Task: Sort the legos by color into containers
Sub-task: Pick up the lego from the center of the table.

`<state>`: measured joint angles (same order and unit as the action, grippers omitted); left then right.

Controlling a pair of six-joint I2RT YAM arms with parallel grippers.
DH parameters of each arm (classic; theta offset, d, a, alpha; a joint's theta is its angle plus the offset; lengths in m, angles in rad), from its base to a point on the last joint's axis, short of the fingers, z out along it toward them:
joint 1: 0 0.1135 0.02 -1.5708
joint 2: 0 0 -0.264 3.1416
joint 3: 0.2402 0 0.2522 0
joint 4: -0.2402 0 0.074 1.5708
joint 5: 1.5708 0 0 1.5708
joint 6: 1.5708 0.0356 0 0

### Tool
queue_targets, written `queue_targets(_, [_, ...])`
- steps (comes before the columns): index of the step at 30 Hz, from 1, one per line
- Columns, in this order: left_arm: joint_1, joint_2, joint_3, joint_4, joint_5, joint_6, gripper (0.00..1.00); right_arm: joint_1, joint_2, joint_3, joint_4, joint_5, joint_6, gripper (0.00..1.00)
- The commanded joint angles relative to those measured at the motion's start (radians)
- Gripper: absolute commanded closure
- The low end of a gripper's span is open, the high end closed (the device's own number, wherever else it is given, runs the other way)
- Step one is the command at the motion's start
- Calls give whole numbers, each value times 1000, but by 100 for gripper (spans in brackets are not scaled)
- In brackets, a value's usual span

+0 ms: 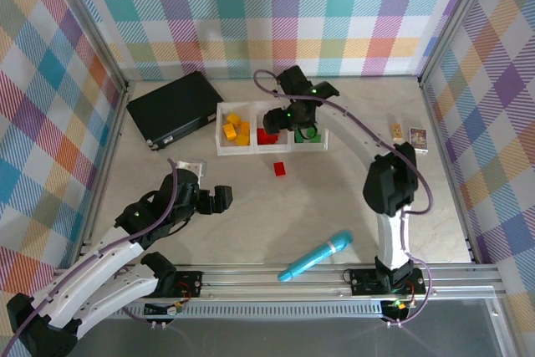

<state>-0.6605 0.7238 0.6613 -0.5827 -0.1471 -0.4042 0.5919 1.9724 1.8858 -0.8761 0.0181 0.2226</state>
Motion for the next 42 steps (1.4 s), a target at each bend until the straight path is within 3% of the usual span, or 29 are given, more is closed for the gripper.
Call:
queue_targets(1, [-5, -20, -11, -17, 10, -20, 1, 6, -107, -137, 49, -23, 73, 19])
queue_targets(11, [-7, -48, -29, -18, 10, -28, 0, 17, -340, -526, 150, -13, 193, 1])
queue_targets(18, [-7, -49, -47, 2, 16, -36, 1, 60, -370, -680, 236, 2, 297, 0])
queue_targets(34, [-7, -109, -69, -22, 10, -50, 0, 138, -48, -466, 204, 125, 323, 5])
queue_targets(42, [-6, -100, -69, -21, 13, -45, 0, 154, 55, -358, 174, 152, 295, 16])
